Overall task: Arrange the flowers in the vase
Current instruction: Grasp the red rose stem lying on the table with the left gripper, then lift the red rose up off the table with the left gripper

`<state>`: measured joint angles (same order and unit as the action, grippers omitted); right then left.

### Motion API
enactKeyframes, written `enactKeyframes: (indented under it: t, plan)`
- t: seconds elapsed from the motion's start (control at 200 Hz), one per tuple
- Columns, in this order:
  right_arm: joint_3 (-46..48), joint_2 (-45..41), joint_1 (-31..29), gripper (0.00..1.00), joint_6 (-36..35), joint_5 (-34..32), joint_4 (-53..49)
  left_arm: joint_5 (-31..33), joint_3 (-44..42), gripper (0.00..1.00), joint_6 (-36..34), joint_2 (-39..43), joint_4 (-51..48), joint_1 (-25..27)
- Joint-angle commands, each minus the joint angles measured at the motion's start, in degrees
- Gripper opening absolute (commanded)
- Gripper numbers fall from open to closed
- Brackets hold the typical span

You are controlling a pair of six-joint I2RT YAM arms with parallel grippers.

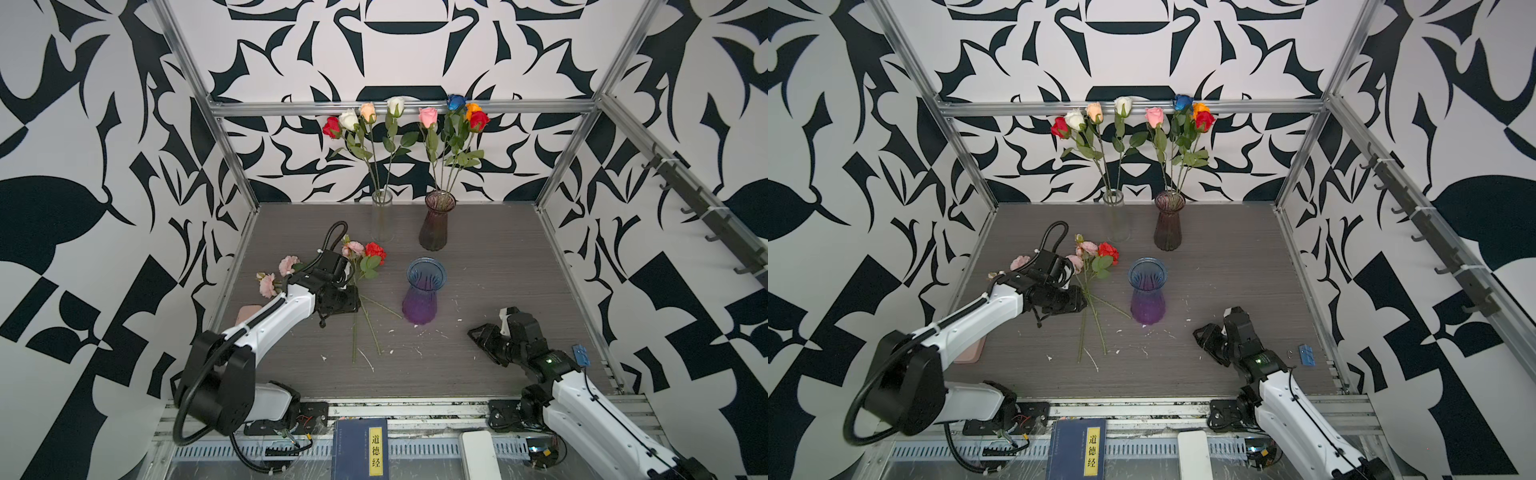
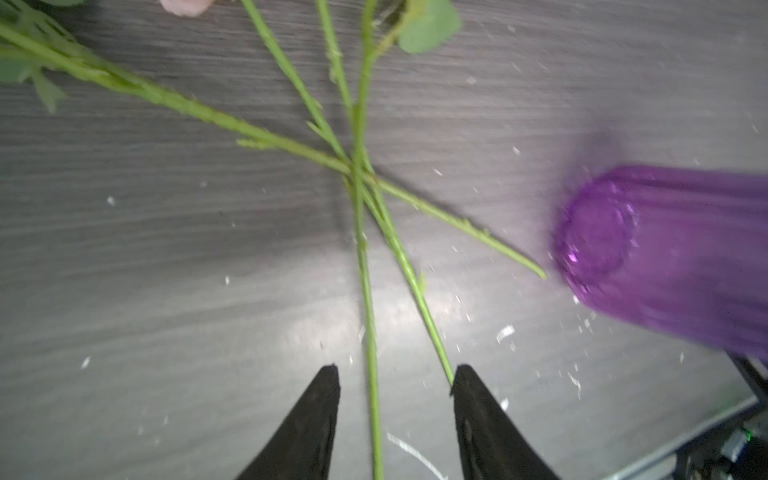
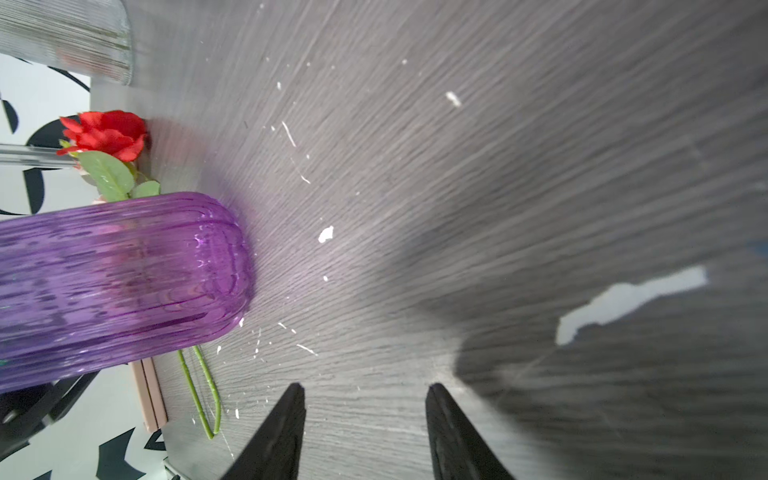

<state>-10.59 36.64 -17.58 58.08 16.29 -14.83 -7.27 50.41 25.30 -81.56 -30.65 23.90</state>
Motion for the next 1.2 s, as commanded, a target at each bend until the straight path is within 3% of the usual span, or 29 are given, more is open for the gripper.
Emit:
enactKeyframes:
  t: [0.0, 0.155, 0.375, 0.65, 0.73, 0.91, 1.195]
  plan:
    - [0.3, -0.8, 0.5, 0.51, -0.6, 0.1, 3.5, -4.7, 1.2, 0.47, 0.1, -4.2, 3.7, -1.7]
    - [2.1, -0.5, 0.8, 0.51, 1.3, 0.2, 6.6, -6.1, 2.0, 0.41, 0.0, -8.0, 5.0, -1.8]
    - [2.7, -0.9, 1.1, 0.51, 2.1, -0.5, 6.6, -6.4, 4.2, 0.41, -1.7, -12.5, 4.5, -1.8]
    - [2.0, -1.3, 2.1, 0.50, 1.4, -1.4, 5.3, -7.5, 5.3, 0.17, -0.7, -15.6, 6.0, -3.3]
    - [2.6, -1.1, 2.1, 0.50, 1.2, -2.4, 5.3, -8.4, 5.6, 0.07, -0.3, -14.3, 6.1, -4.4]
    - [1.0, -2.9, 2.1, 0.50, -2.3, -4.2, -0.9, -9.2, 7.2, 0.01, -0.5, -9.1, 3.8, -5.7]
    - [-9.1, -5.3, 2.1, 0.49, -15.2, -12.8, -19.0, -13.4, 9.1, 0.00, 4.2, 3.6, 6.3, -5.6]
